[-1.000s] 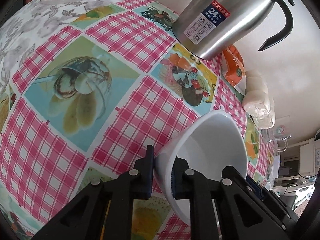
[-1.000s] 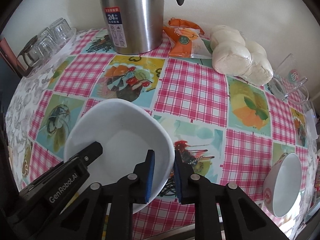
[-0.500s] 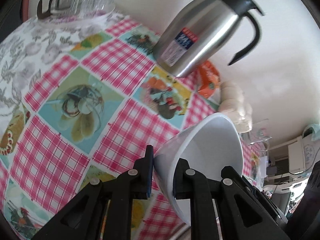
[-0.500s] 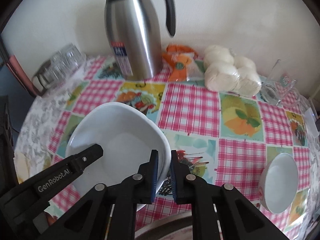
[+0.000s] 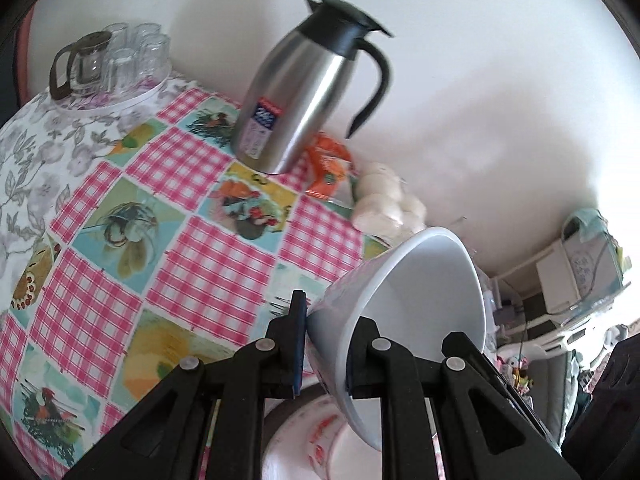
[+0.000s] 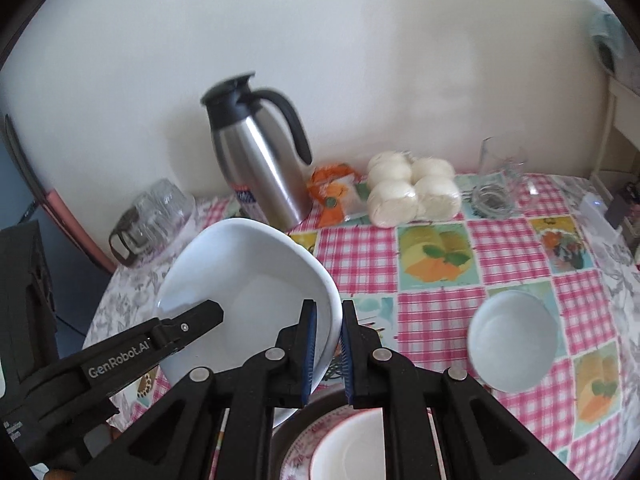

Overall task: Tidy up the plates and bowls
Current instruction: 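Lift the white square bowl with both tools and carry it to the basin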

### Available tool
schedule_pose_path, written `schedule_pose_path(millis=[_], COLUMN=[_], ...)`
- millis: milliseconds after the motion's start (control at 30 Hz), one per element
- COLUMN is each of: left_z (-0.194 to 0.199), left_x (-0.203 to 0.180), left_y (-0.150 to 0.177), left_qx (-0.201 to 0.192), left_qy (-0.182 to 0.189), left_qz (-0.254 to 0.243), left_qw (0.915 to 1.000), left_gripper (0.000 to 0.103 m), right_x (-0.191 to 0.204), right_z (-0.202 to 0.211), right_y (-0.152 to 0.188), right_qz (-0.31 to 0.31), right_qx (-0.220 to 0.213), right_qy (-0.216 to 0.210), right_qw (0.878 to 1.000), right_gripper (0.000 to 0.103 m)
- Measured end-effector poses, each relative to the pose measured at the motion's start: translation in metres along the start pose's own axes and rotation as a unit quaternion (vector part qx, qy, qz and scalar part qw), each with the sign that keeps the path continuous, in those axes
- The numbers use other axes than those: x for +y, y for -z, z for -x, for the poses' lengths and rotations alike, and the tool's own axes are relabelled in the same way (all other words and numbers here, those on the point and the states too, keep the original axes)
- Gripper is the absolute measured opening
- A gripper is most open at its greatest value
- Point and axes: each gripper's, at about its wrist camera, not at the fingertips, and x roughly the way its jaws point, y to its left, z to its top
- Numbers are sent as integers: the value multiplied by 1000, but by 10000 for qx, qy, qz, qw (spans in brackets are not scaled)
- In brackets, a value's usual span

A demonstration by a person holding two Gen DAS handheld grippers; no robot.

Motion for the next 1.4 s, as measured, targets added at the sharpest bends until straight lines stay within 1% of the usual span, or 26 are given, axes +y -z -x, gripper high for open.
schedule_pose_path(millis=[200,433,767,967,1133,1267,1400], left_z=[15,35,51,51,51,49,44], left_x=[-26,-55,-85,-98,-105,-106,-102], left_y=[12,23,36,45,53,57,60], left_qx=[-78,-274,-404,-372,-361,-303,-193], left_qy=[76,169,271,294,211,154,148], left_qz=[-275,-619,-961,-1111,-1233,-1287,-1231], left_qw=[9996,9976,9942,9927,9915,9911,9921], left_gripper=[16,16,17,17,17,17,17], right_x=[-18,-34,-56,-71,-78,-83,-85], right_z=[31,65,97,108,111,109,107], right_y=[7,12,18,22,28,32,34], right_qz=[-181,-306,-505,-670,-790,-911,-921], right_qx=[-246,-530,-790,-828,-804,-745,-657], right_qy=[-46,-77,-142,-171,-171,-197,-153], right_qw=[9995,9981,9955,9942,9935,9929,9935], right_gripper=[13,13,13,13,13,13,13])
